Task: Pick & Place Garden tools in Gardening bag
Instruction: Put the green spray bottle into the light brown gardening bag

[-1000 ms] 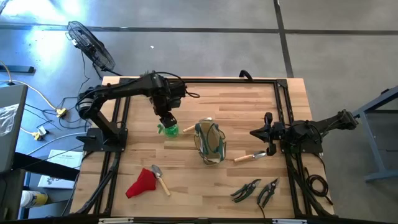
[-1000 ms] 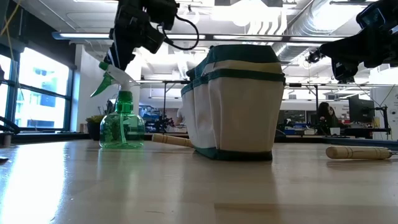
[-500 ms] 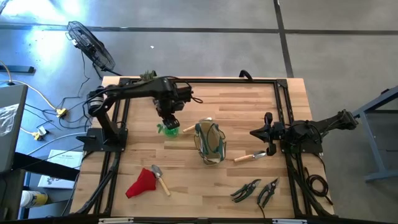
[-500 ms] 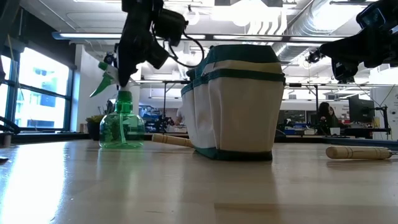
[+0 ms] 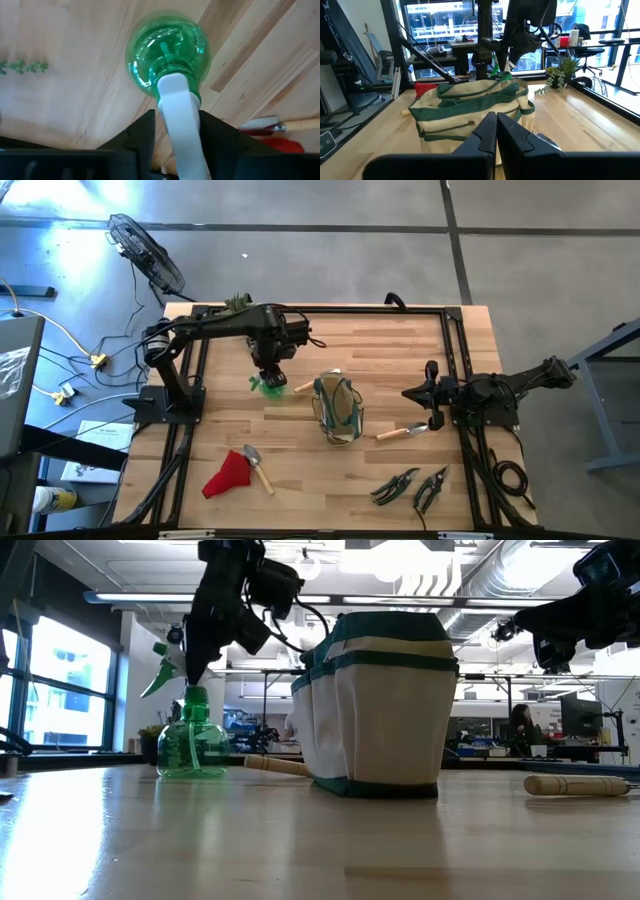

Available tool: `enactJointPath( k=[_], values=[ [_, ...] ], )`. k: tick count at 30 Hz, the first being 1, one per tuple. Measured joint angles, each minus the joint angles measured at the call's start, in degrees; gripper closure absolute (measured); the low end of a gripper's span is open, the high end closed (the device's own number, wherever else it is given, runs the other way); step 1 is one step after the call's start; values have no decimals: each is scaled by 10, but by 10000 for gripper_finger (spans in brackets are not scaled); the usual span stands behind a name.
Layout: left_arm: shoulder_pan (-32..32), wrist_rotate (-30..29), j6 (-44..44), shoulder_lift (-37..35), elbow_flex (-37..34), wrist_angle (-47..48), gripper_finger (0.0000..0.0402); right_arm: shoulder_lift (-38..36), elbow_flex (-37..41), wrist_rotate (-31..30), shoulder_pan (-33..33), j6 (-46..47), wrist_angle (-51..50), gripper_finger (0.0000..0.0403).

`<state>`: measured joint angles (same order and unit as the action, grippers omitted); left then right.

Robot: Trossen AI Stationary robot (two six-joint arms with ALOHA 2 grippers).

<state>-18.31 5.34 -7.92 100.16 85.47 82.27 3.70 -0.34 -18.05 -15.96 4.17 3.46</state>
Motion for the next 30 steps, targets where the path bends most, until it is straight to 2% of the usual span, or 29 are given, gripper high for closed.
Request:
enactJointPath(
  k=[4,12,17,22,26,30],
  values=[
    [0,-2,0,0,0,0,322,0,0,1,0,-11,0,400],
    [0,-27,-2,0,0,5,322,0,0,-4,0,-13,0,400],
    [0,-35,-10,0,-1,34,322,0,0,-63,0,-10,10,400],
    [8,-41,-15,0,-1,48,322,0,0,-92,0,-13,20,400],
    [22,-40,-15,0,-1,48,322,0,0,-78,0,-14,24,400],
    [39,-48,-14,0,-1,55,322,0,0,-9,0,-13,51,400]
  ],
)
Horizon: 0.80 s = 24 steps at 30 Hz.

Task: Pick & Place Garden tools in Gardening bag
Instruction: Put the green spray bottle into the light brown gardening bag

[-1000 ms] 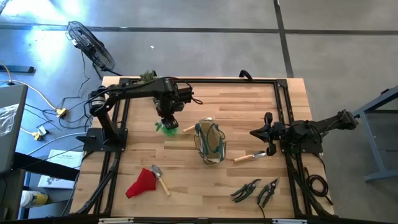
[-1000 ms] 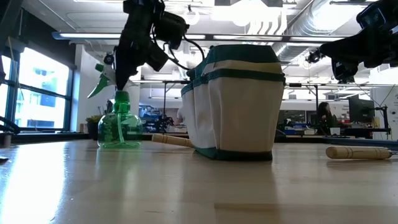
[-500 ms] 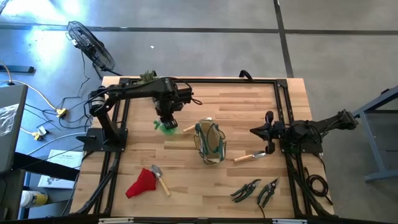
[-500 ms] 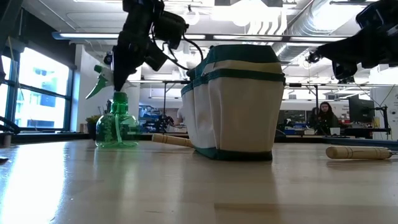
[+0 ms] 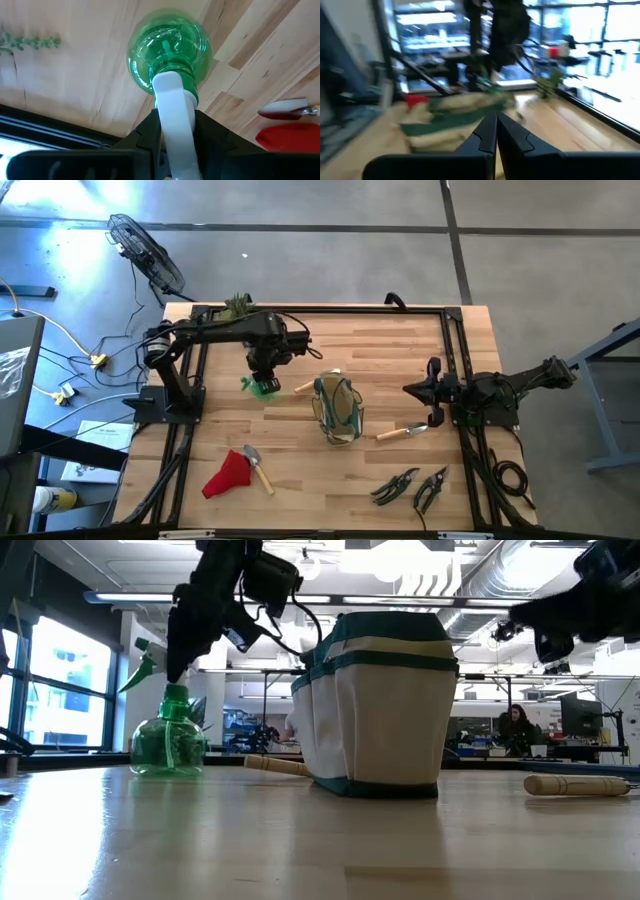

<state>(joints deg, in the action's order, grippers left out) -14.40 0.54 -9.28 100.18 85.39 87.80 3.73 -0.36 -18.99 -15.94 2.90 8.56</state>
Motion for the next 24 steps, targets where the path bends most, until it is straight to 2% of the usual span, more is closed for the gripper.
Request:
enactJointPath(
  k=[3,11,17,24],
  values=[
    [10,-2,-4,0,13,19,322,0,0,26,0,-2,35,400],
    [45,-22,-15,0,118,22,321,0,0,25,0,-16,76,380],
    [71,-28,-15,0,195,22,321,0,0,27,0,-16,98,318],
    [99,-92,-16,-7,267,22,320,0,0,27,0,-16,116,237]
  ],
)
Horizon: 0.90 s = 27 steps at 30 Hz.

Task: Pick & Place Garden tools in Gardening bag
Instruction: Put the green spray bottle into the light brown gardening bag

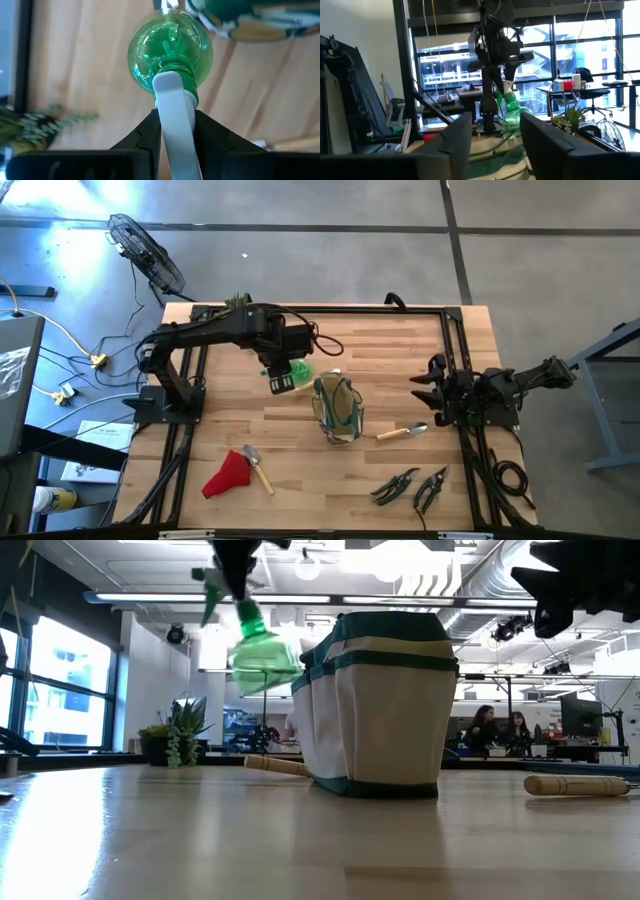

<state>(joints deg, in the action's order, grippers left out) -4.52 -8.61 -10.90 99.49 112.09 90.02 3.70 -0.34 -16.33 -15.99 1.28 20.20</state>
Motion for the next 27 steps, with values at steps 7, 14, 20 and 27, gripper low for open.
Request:
enactJointPath(
  k=[7,14,20,27],
  values=[
    [21,-132,0,0,53,0,320,0,0,6,0,2,1,204],
    [27,-254,-13,0,61,0,320,0,0,36,0,-28,56,202],
    [27,-244,1,0,61,-14,320,39,-2,43,0,-146,144,203],
    [27,-159,64,0,61,-88,320,185,-76,-4,0,-186,145,203]
  ],
)
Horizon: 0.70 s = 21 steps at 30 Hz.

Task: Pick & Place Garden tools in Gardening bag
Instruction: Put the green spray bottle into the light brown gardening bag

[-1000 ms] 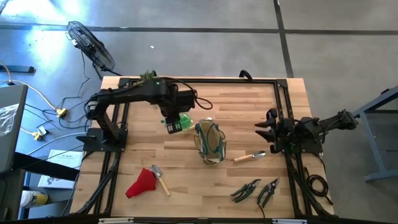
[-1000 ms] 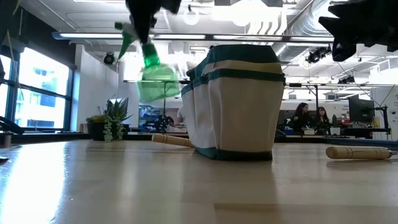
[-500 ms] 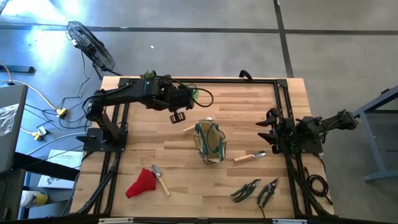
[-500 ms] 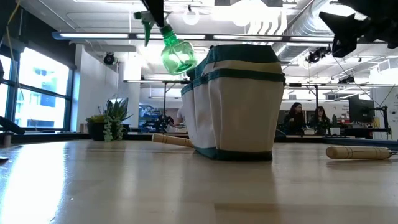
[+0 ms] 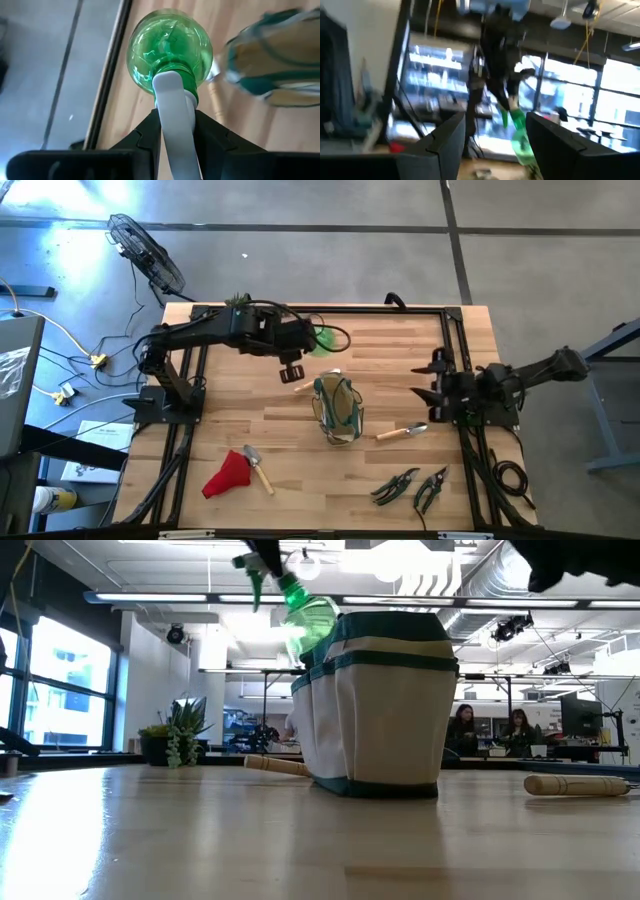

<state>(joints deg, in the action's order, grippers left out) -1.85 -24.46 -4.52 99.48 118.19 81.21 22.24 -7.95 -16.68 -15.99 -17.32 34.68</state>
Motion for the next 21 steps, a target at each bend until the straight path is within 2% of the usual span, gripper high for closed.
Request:
enactJointPath(
  k=[7,15,21],
  values=[
    [0,12,28,0,0,-47,320,188,-125,-124,-2,-1,-22,203],
    [0,10,30,0,-28,-84,320,353,-271,-241,-10,-10,-124,203],
    [0,10,31,0,-46,-98,320,419,-322,-258,-18,-44,-126,203]
  ],
)
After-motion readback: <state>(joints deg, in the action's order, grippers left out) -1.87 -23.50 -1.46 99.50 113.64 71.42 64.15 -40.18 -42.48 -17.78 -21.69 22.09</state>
